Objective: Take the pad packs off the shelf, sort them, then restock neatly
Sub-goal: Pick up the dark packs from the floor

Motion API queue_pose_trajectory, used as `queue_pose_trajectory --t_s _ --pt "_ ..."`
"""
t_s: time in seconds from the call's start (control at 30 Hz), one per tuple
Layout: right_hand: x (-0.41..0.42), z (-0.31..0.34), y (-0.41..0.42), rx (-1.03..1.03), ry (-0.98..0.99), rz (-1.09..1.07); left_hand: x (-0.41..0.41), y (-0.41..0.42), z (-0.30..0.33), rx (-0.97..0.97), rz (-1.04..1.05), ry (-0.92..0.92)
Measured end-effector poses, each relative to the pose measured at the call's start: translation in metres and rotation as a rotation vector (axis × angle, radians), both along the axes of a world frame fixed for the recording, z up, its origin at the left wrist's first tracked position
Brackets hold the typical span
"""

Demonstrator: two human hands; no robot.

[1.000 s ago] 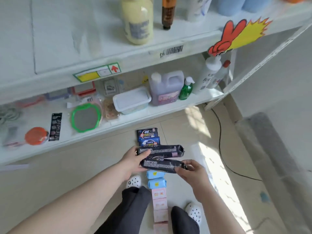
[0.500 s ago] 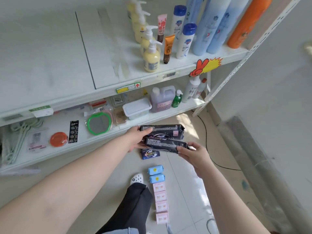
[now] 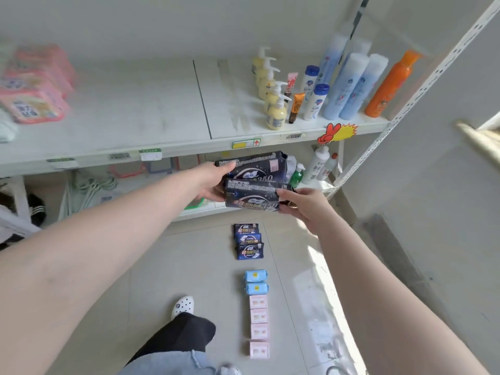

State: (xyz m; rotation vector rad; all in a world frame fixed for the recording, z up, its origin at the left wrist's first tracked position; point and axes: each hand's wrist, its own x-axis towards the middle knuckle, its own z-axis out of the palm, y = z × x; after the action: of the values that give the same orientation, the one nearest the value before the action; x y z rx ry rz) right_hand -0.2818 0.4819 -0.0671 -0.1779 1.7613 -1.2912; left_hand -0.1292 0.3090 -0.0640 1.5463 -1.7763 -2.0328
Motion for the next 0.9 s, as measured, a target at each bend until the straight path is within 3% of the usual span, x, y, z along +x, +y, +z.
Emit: queue_pose_trajectory --t_s 0.27,0.57,0.9 --pt "0.030 0.038 -0.119 -0.021 0.032 0.099 0.056 -0.114 0.030 -0.077 0.125 0.057" --pt "0.081 0.065 -0.287 -0.120 -0.086 0.154 0.133 -0.275 0.061 -0.150 0.198 0.012" --pt "0.074 0.046 -0.370 -0.064 0.017 0.241 0.144 -0.351 0.049 -0.205 0.228 -0.120"
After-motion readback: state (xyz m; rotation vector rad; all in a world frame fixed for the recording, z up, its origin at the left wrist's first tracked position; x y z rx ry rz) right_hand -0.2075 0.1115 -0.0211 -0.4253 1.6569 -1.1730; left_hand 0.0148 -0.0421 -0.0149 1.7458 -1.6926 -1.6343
